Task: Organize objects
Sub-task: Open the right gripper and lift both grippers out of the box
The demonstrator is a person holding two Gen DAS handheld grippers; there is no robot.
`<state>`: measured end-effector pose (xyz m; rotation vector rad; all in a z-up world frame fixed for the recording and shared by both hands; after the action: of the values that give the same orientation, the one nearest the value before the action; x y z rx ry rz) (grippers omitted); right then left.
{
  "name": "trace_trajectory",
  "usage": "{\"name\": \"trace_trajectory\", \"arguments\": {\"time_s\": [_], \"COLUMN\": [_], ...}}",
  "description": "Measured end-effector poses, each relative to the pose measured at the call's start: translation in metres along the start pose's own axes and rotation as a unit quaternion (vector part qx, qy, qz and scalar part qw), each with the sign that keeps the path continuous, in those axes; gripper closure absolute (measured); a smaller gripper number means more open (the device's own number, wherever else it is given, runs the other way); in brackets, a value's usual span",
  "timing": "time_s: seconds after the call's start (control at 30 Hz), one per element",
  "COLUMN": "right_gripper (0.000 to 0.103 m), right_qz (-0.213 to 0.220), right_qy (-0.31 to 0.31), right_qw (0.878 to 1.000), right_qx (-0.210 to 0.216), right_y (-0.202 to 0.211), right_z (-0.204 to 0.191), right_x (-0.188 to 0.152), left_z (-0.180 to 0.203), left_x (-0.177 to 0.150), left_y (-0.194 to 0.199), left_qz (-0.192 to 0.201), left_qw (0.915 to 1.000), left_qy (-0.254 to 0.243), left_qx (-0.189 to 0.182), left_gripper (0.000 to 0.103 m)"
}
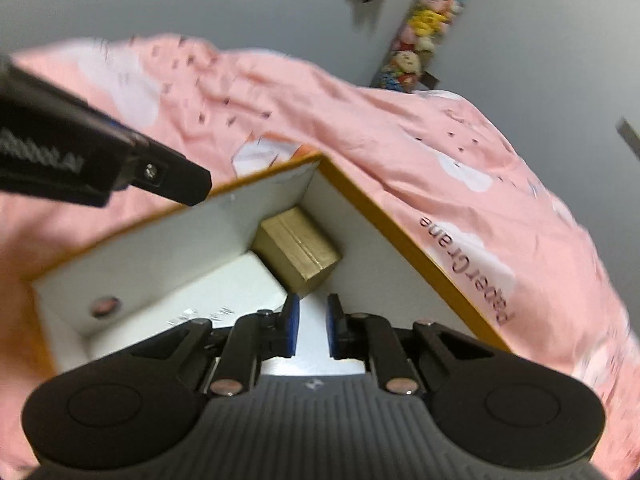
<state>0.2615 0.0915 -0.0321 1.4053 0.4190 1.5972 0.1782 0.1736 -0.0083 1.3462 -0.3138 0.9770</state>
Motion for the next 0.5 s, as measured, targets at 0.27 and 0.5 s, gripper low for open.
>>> {"name": "trace_trajectory", "arguments": {"time_s": [0.27,0.5], "right_gripper": [0.067,0.063], "right_qz": [0.036,0.029], "right_qy": [-0.134,-0.194], "right_qw": [0.99,0.981], "right_qx": [0.017,0.007], "right_y": [0.09,0.135], "right_z": [-0.006,-0.028], "right_x": [-0.043,-0.1], "left_z": [0.033,0.05], "left_x": [-0.017,-0.061], "left_y": [0.047,0.063], "left_qz": [0.018,-0.044], "left_qw": [0.9976,0.9934], "left_qy": [-0.064,-0.095], "left_qx": [-0.018,-0.047], "left_gripper": [0.086,0.086]}}
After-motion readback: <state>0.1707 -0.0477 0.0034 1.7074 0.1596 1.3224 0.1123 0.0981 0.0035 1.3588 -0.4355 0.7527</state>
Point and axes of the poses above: each gripper's, at about its wrist camera, not at the fingertips, and y roughly against the way its jaws point, z to its right, x to its top, the point moved 4 cm from there along -y, roughly the way its jaws point, and after that the axes turned 6 degrees about -z, right-handed, at the moved point
